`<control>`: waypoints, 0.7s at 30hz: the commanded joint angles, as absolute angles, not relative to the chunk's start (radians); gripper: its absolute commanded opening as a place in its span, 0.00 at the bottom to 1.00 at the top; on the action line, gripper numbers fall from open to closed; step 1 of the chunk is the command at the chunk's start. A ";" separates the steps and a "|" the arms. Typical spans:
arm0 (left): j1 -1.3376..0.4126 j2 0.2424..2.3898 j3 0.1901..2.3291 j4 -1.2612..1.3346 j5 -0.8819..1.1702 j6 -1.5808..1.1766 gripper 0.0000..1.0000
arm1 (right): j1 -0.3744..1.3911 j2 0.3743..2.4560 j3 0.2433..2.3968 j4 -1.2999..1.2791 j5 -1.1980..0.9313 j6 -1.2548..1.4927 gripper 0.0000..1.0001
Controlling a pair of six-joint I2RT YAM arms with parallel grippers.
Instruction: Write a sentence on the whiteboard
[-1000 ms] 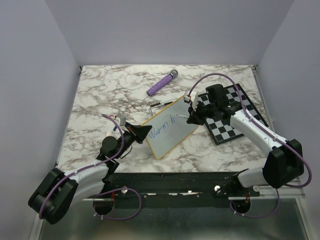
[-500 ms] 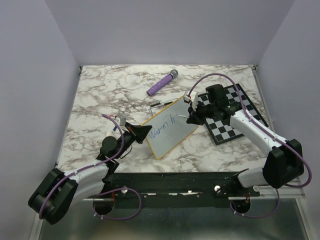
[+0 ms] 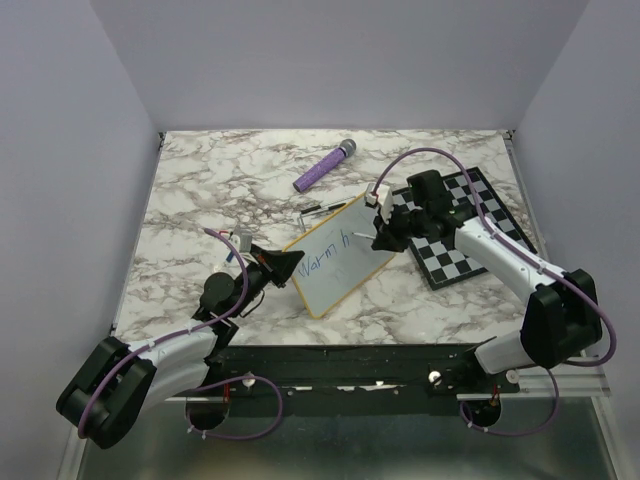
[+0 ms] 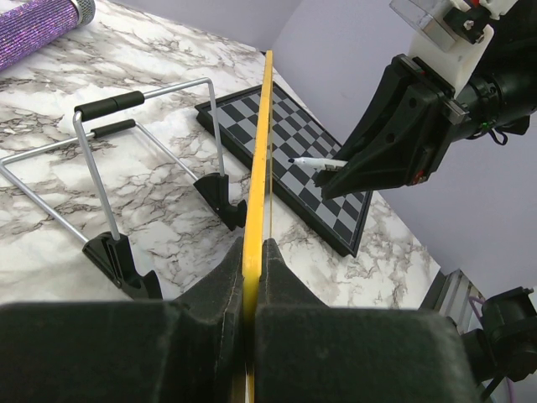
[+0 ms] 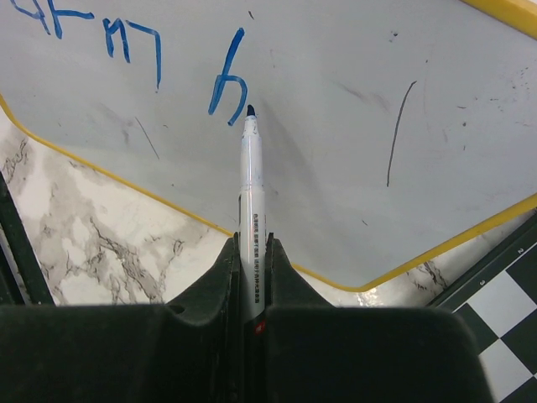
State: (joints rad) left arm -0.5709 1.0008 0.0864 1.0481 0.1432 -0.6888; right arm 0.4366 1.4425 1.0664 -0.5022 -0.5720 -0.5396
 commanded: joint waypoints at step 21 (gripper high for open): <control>-0.575 1.029 0.083 1.062 0.183 -0.657 0.00 | 0.454 1.528 1.081 -0.502 -0.583 -0.525 0.01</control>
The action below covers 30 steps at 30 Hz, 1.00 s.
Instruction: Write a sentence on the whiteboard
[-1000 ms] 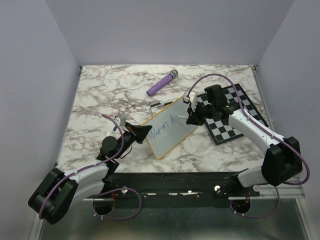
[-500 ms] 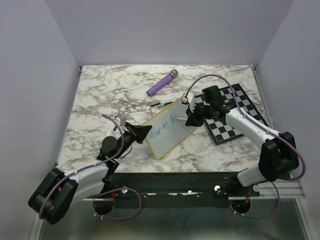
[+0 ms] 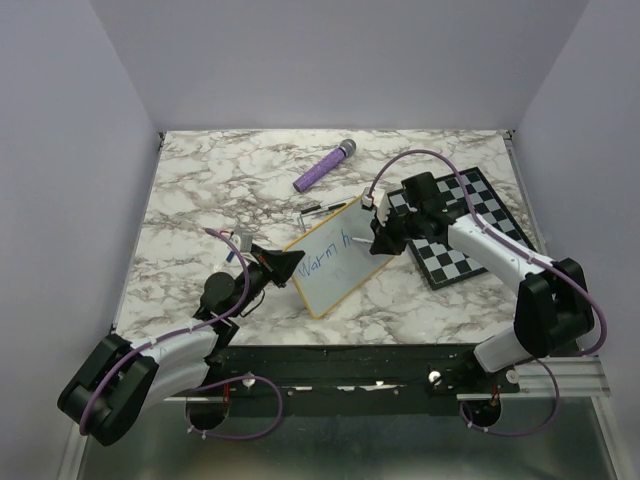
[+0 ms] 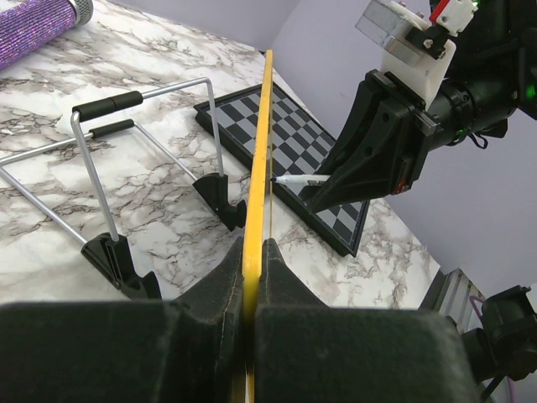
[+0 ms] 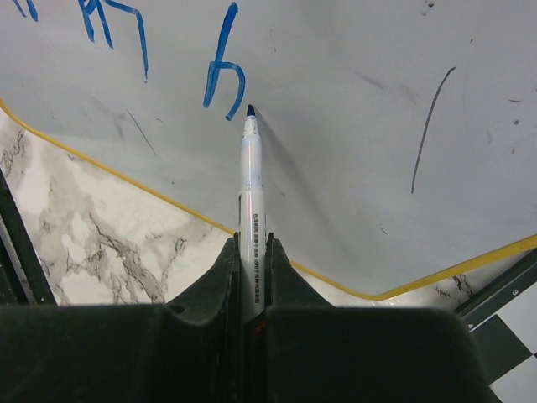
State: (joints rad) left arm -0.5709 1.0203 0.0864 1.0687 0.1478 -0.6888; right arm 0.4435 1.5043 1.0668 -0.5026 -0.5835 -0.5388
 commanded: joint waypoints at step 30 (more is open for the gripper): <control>-0.575 1.020 0.078 1.057 0.181 -0.657 0.00 | 0.454 1.477 1.077 -0.422 -0.472 -0.443 0.01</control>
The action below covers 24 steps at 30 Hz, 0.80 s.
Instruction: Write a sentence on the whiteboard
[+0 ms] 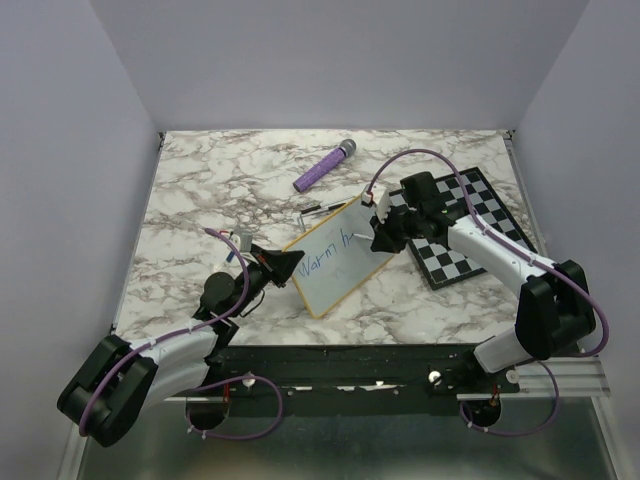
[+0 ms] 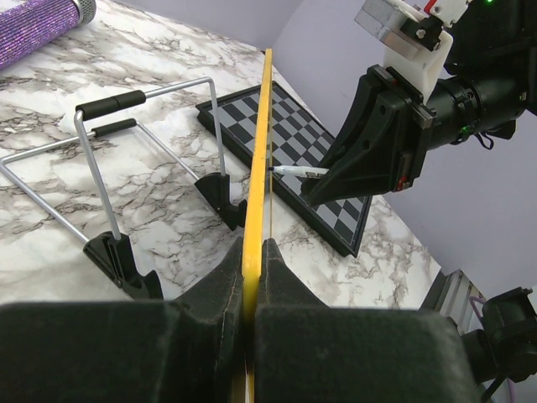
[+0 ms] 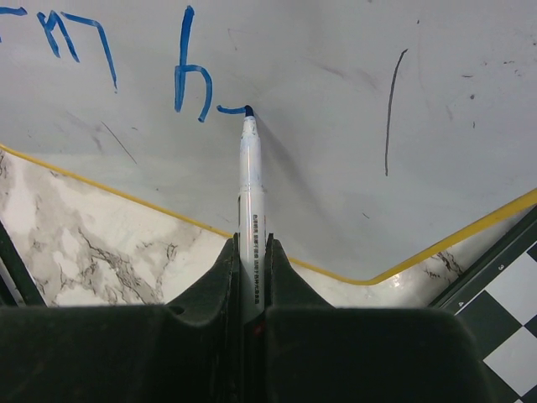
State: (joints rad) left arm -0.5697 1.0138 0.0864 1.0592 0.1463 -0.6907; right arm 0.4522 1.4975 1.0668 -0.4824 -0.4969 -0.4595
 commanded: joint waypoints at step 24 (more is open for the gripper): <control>-0.575 1.028 0.083 1.057 0.183 -0.657 0.00 | 0.463 1.516 1.097 -0.509 -0.584 -0.517 0.01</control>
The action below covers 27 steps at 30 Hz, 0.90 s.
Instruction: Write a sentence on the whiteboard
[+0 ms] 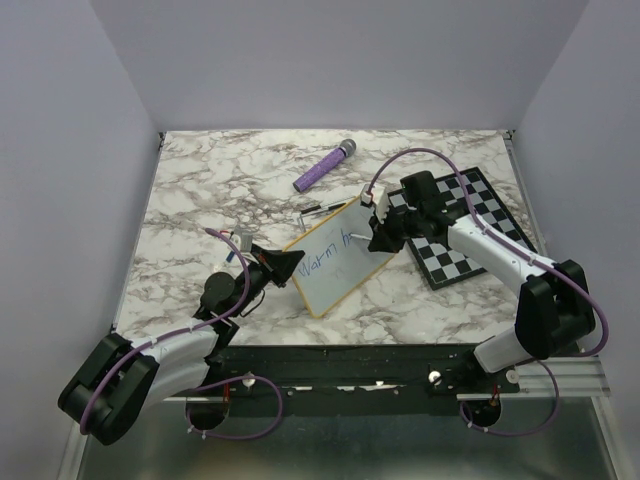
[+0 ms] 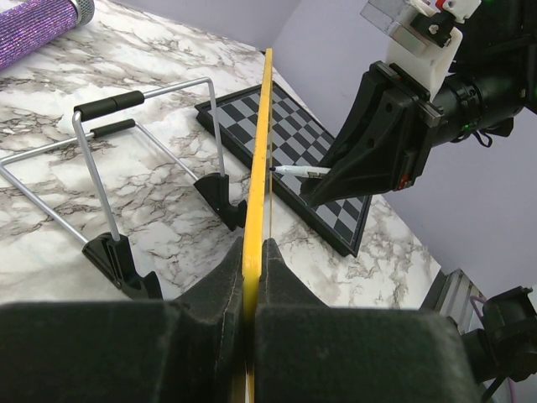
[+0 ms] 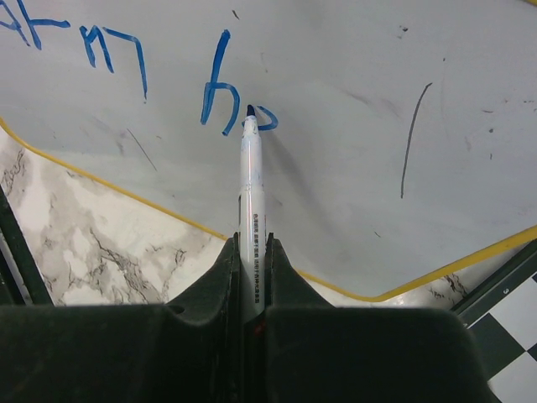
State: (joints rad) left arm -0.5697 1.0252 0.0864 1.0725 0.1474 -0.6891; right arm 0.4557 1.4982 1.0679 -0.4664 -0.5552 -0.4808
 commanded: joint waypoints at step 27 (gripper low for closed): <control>-0.574 1.025 0.086 1.051 0.183 -0.649 0.00 | 0.449 1.460 1.098 -0.468 -0.469 -0.459 0.01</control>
State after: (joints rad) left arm -0.5697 1.0214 0.0864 1.0668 0.1471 -0.6872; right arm 0.4561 1.5078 1.0786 -0.5323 -0.4938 -0.4839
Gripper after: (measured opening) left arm 0.071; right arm 0.137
